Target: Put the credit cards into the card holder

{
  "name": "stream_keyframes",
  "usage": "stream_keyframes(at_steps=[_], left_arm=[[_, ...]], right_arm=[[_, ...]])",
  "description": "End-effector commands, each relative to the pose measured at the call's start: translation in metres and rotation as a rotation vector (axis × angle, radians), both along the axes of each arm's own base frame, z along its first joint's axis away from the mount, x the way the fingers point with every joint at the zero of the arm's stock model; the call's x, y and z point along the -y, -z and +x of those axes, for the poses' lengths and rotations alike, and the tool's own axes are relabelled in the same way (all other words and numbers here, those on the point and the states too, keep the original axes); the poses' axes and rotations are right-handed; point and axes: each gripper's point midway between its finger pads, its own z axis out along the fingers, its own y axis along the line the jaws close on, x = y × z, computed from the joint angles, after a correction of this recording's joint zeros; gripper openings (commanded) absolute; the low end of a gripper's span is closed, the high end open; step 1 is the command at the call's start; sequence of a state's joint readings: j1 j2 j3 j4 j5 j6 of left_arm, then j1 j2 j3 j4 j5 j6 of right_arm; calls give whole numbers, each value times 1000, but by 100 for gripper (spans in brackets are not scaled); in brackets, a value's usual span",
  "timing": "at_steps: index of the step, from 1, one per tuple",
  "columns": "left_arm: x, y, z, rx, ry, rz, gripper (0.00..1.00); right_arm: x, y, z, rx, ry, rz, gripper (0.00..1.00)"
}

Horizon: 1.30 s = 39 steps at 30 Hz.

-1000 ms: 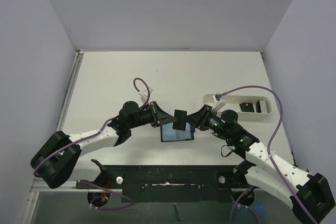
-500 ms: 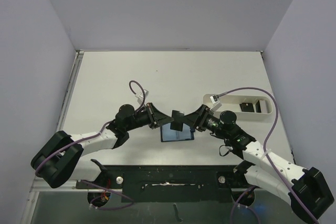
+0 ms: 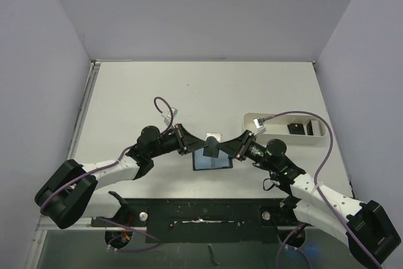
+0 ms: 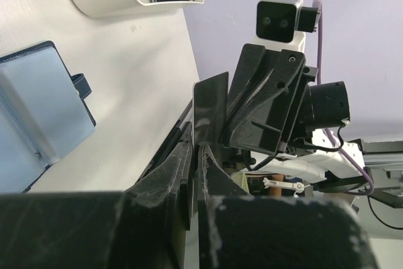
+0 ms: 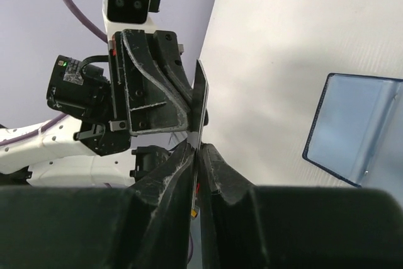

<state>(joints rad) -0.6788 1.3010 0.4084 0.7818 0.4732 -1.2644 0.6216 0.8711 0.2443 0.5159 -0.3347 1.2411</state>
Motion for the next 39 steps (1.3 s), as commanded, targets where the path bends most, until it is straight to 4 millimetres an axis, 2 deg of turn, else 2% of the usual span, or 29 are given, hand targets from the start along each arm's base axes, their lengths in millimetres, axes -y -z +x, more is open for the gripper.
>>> stream_keyframes(at_steps=[1,4,7,16,22,39], left_arm=[[0,3,3,47,8,56,3],[-1,8,5,46,4,79,4],[-2,12,6,43,4,93,6],[-2,18,5,33,7,100,6],[-5,23,4,24,3,113,9],[-21,8,3,34,-19,71,8]], right_arm=[[-5,-58,-12,164,-66,146,10],[-2,-63,-15,182,-60,154,15],[0,-64,-15,189,-55,143,15],[-2,-61,-19,208,-78,148,2],[0,-65,-23,223,-86,157,1],[2,-64,-26,224,-91,151,4]])
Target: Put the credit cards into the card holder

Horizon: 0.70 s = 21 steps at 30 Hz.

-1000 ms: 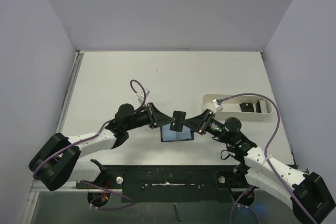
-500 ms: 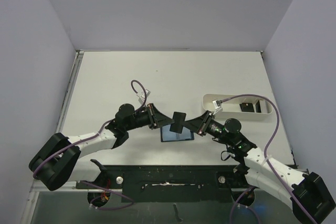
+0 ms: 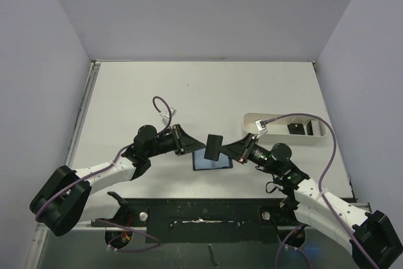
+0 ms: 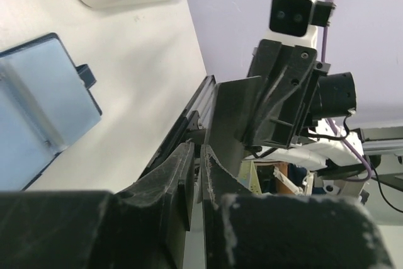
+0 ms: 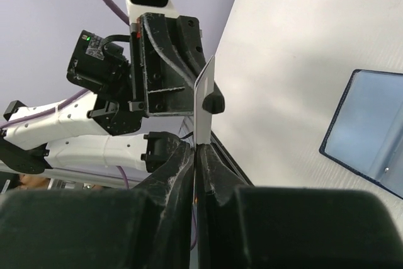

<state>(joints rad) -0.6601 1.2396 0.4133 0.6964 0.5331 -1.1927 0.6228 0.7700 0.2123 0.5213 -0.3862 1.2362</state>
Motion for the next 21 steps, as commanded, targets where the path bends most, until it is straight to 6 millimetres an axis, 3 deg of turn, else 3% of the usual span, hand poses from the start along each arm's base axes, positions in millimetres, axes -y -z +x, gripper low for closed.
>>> stream_keyframes(at_steps=[1,6,10,15,21], left_arm=[[-15,11,11,-10,-65,32,8],[-15,5,8,-4,-47,9,13],[-12,-9,1,23,-4,-59,33],[-13,-26,-3,77,5,-114,50],[-16,-31,3,116,-35,-97,55]], right_arm=[[-1,-50,-9,160,-38,111,4],[-1,-50,-9,164,-39,119,0],[-3,-46,-6,148,-37,116,0],[-4,-36,-3,123,-33,85,0],[-6,-25,0,94,-34,41,0]])
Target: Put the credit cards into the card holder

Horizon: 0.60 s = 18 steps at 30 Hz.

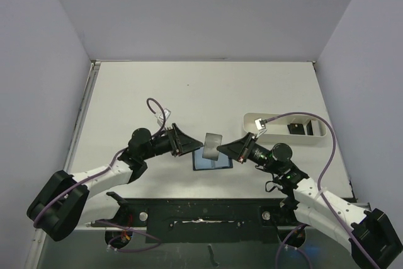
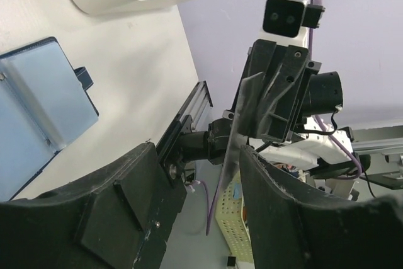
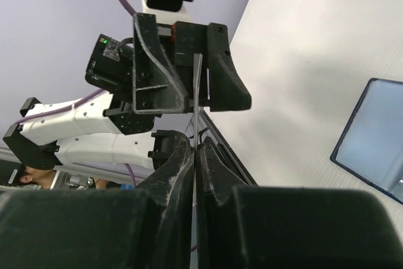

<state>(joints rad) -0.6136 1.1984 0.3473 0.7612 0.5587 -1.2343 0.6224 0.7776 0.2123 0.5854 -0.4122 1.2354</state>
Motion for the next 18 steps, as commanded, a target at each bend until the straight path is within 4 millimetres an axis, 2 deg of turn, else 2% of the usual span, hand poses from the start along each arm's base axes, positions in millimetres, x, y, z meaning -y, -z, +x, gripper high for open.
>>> stream_keyframes(at_steps=[1,8,13,15,18], left_arm=[[0,-30,4,126,-14,-51,55],[8,-33,3,154,29,-62,56],[13,-16,7,150,32,8,55],[16,-9,9,137,36,27,50],[18,-4,10,131,40,37,36]], right_arm=[[-4,-13,2,49,-11,9,0],[-11,-11,7,30,-30,2,0],[-16,-19,6,41,-62,46,0],[-17,-19,5,39,-72,57,1],[-17,-21,4,35,-76,74,12]])
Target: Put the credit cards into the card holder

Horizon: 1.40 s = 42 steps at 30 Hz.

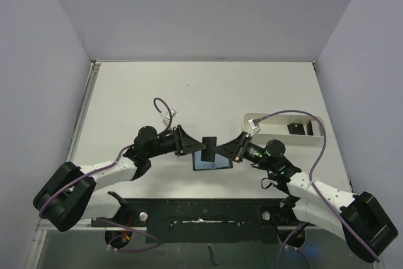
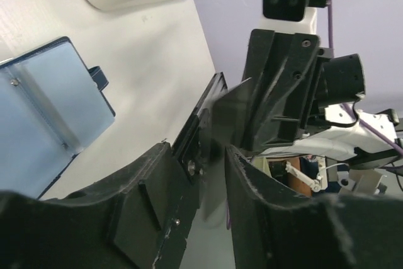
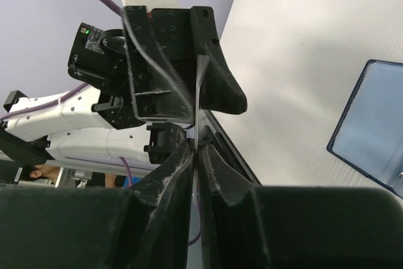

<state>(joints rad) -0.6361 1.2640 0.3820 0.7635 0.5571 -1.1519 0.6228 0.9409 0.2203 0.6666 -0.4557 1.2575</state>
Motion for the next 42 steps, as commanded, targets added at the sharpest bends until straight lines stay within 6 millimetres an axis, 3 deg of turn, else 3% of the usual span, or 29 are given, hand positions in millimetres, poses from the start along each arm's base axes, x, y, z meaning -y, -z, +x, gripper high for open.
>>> stream_keyframes(at_steps=[1,4,8,12,16,20,26,30,36,42], left_arm=[[8,-12,7,75,13,-7,33],[6,-6,8,70,7,12,25],[3,4,8,60,-1,41,22],[3,12,11,60,-8,63,20],[-2,32,18,27,-42,125,27],[-16,69,26,-65,-119,279,35],[-23,94,17,-115,-112,367,45],[-19,109,10,-155,-82,396,45],[-17,127,6,-196,-64,434,46],[-18,137,4,-210,-67,445,43]], right_arm=[[-5,-44,-1,112,-27,111,16],[-4,-46,-2,117,-26,122,19],[0,-47,-2,123,-13,124,13],[3,-21,7,85,23,0,7],[17,27,25,24,105,-296,18],[25,59,27,-42,110,-485,27],[11,89,23,-92,59,-532,36],[-1,103,21,-113,13,-590,39],[-1,133,19,-164,9,-672,49],[-9,142,16,-185,-20,-662,55]])
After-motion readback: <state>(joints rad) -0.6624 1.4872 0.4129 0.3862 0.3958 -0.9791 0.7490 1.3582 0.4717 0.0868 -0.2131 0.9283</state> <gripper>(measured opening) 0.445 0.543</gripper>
